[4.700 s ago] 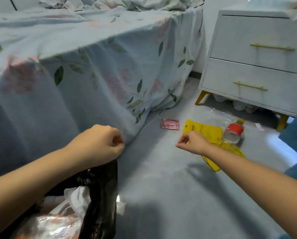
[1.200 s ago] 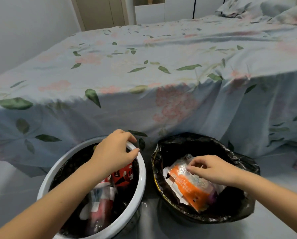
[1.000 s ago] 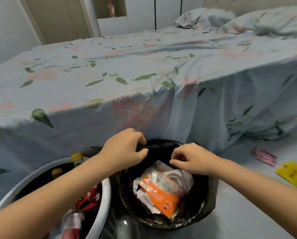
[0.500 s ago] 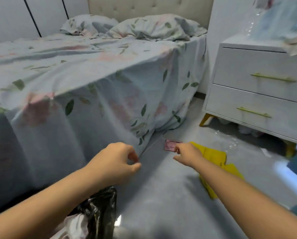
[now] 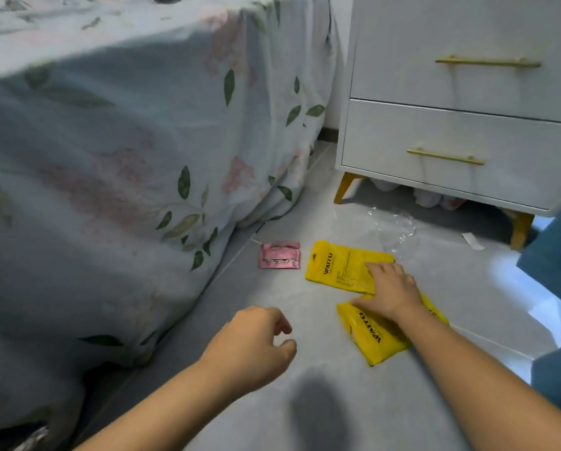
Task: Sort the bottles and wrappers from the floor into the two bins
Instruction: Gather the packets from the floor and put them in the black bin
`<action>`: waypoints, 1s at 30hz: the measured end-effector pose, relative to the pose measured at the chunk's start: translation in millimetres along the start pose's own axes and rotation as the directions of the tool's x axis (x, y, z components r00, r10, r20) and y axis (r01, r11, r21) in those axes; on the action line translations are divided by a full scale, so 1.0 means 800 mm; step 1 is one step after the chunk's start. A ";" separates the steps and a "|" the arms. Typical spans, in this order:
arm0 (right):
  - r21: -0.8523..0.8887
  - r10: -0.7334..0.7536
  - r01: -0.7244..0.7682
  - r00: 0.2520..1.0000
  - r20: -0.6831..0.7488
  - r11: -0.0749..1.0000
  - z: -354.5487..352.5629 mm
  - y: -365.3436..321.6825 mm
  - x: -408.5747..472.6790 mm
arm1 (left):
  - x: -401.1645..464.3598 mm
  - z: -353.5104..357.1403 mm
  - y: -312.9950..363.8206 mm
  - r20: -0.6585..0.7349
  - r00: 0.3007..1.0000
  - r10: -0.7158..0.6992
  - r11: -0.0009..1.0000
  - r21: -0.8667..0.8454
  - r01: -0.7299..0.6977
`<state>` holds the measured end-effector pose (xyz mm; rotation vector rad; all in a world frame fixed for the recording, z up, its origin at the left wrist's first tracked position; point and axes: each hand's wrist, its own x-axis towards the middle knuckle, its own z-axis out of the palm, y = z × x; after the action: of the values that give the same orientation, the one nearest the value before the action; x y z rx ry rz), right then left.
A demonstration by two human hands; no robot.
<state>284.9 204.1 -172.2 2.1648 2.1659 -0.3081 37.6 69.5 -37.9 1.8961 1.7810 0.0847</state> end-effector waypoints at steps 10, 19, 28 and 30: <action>-0.268 -0.145 0.153 0.988 0.047 0.951 0.002 -0.004 0.030 | 0.024 0.018 0.000 0.018 0.997 -0.074 0.997 0.006 0.074; 0.962 0.076 0.072 0.993 -0.095 0.265 -0.032 -0.068 -0.073 | 0.018 0.008 0.006 -0.096 0.955 -0.281 0.901 -0.368 0.228; 0.982 -0.437 -0.187 0.880 0.185 0.040 -0.066 -0.091 -0.124 | -0.005 -0.003 -0.002 -0.134 0.953 -0.272 0.586 -0.809 0.054; 0.910 -0.224 0.060 0.974 0.037 0.410 -0.066 -0.059 -0.092 | -0.011 -0.004 -0.003 -0.158 0.940 -0.304 0.563 -0.825 0.044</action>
<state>243.6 141.8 -102.0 2.1228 2.3370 -2.0438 32.9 62.6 -33.6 1.0356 1.6454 0.9885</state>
